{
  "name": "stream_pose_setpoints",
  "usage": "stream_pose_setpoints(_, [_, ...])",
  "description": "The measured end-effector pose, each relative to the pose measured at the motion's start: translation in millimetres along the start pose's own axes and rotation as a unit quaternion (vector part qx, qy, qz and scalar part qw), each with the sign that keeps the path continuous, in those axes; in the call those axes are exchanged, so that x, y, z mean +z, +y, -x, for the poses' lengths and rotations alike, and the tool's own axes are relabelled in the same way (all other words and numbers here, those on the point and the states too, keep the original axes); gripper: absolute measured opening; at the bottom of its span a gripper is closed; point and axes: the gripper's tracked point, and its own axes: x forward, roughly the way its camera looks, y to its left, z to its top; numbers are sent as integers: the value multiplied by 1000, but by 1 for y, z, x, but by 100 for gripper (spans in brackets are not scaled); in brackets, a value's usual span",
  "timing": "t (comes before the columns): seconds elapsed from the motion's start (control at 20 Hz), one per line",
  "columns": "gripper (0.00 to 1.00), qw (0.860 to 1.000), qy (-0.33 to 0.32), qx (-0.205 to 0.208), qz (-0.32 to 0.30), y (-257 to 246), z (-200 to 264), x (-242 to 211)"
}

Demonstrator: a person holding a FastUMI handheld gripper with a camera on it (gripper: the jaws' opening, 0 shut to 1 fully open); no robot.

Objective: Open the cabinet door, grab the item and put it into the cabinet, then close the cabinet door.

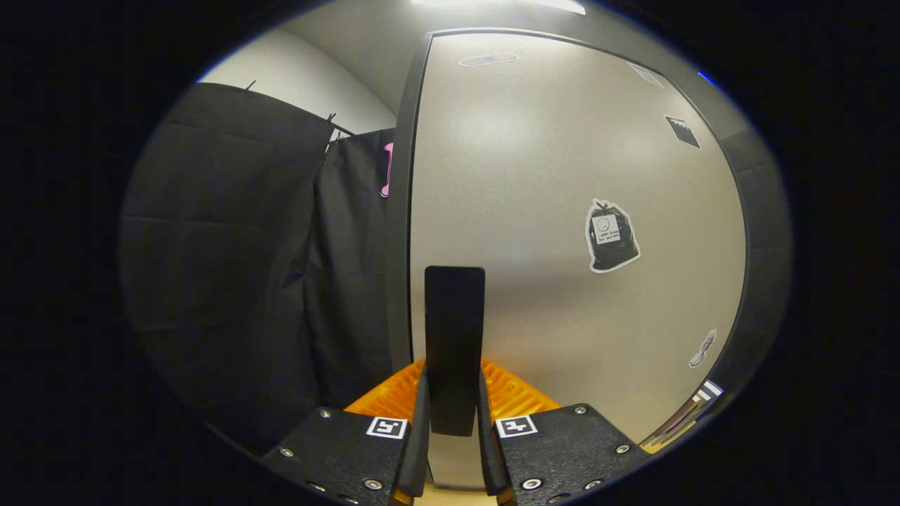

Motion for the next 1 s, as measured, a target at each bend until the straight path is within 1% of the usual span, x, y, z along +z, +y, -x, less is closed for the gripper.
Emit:
stream_pose_setpoints(0.1, [28,1000,7,6,-6,1,2,-2])
stream_pose_setpoints(0.3, [28,1000,2,16,2,0,10,-1])
stream_pose_setpoints(0.7, [28,999,12,45,-3,5,44,1])
stream_pose_setpoints(1.0, [28,998,16,58,-8,2,67,2])
